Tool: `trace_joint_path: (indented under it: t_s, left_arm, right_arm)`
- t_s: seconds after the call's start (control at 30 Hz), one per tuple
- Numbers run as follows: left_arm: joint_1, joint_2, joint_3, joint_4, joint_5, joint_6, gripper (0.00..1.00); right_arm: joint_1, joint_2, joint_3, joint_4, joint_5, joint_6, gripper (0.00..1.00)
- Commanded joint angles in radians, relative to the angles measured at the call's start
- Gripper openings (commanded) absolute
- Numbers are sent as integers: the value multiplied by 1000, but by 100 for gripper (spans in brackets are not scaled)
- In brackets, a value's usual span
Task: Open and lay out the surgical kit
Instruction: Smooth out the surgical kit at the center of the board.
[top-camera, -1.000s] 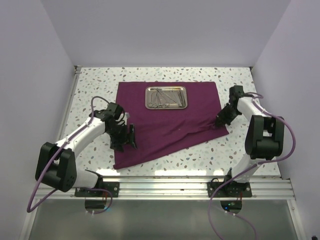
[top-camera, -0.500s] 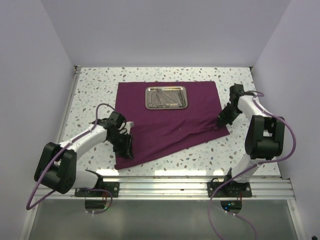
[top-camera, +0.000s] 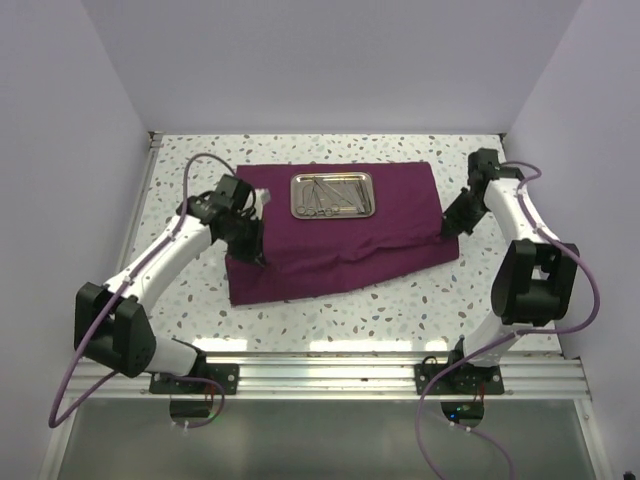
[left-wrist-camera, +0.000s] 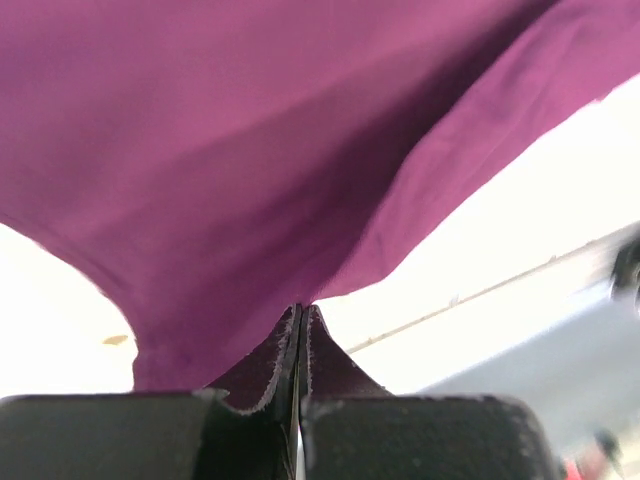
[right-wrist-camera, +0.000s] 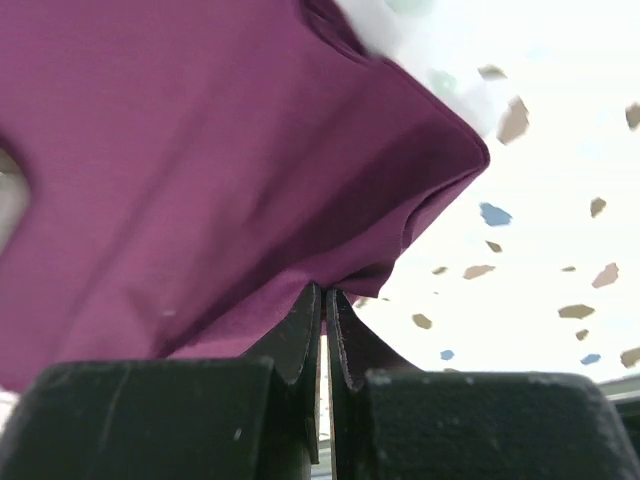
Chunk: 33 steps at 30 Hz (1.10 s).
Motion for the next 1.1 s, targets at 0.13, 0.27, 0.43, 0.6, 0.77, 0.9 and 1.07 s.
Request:
trace_joint_path:
  t_s: [0.13,0.27,0.43,0.6,0.77,0.9,1.07]
  left_arm:
    - [0,140,469,-46,-319,11,0]
    - [14,226,675,-62,-392,-3,0]
    - [46,317,896,-82,-432,-12,0]
    - [100,358,1028,-78,-404,-46,0]
    - [106,372,1157,-79,-386,-38,0]
    - [109,340,1189,-49,-381,-21,0]
    - [108,264,1142,-10,-320,-20,0]
  right_arm:
    - [-10,27,325,-77,-40,17,0]
    - [-11,87,489,-114,-57,28,0]
    - [-13,138,677,-137,-81,46,0]
    - [-19,141,772,-108,-118,67,0]
    - [-24,106,809,-62,-156,84,0]
    - [-27,63,819,20,-208,106,0]
    - [-33,6,855,8,-239,107,0]
